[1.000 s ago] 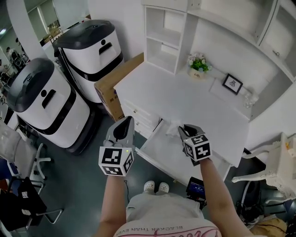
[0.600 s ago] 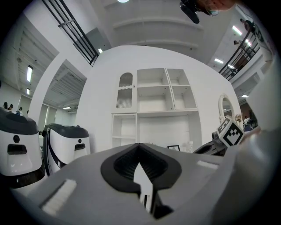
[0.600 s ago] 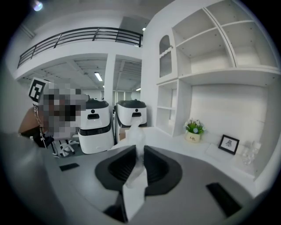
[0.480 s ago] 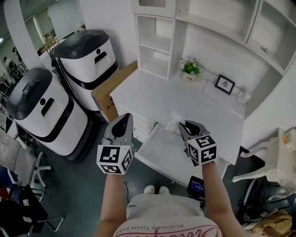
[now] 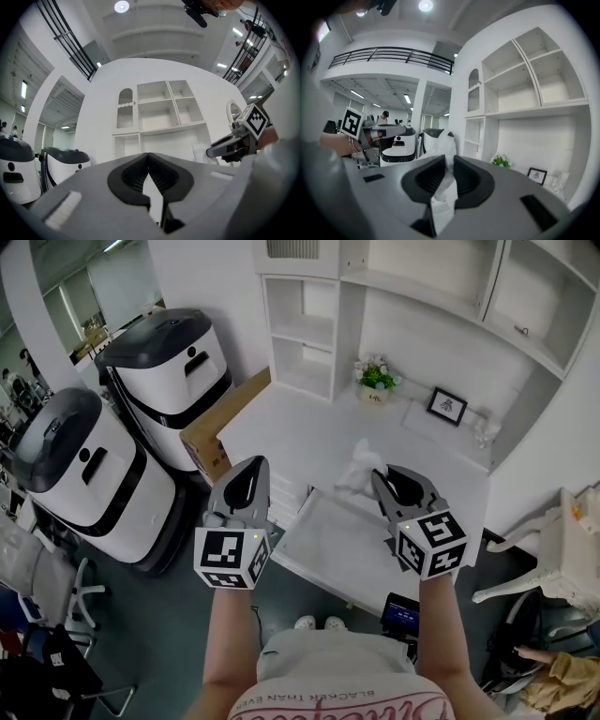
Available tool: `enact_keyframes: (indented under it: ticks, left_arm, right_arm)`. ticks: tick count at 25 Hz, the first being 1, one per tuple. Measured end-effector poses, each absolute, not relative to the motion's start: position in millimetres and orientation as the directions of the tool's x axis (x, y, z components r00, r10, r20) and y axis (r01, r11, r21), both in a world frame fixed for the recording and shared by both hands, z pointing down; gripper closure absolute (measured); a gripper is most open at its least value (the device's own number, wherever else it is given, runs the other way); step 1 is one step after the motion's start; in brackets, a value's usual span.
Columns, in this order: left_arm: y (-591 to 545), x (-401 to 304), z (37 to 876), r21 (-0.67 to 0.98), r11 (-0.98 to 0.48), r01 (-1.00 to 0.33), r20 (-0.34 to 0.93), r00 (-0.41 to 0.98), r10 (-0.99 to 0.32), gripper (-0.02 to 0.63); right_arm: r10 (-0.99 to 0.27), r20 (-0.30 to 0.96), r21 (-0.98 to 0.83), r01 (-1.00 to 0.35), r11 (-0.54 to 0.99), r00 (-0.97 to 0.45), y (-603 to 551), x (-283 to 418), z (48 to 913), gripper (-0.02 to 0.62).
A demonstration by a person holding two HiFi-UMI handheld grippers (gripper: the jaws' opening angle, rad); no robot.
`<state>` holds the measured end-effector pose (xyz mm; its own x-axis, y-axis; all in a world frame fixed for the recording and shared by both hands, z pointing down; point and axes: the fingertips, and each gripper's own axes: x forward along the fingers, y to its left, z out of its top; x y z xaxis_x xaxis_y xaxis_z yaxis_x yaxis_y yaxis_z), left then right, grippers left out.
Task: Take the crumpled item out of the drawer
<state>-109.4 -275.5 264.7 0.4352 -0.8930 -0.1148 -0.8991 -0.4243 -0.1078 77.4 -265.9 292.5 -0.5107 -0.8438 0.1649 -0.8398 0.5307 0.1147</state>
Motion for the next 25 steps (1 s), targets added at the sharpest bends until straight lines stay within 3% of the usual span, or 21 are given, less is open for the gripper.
enact_keyframes:
  ticks: [15, 25]
  left_arm:
    - [-268, -100, 205, -0.181, -0.427, -0.886, -0.245, 0.461, -0.853, 0.597]
    - [-277, -103, 201, -0.181, -0.422, -0.889, -0.263, 0.457, -0.850, 0.597]
  right_arm:
    - [-0.898, -0.058, 0.198, -0.887, 0.418, -0.436, -237, 97, 204, 0.531]
    - [-0.912, -0.073, 0.224, -0.898, 0.379, -0.404, -243, 101, 198, 0.532]
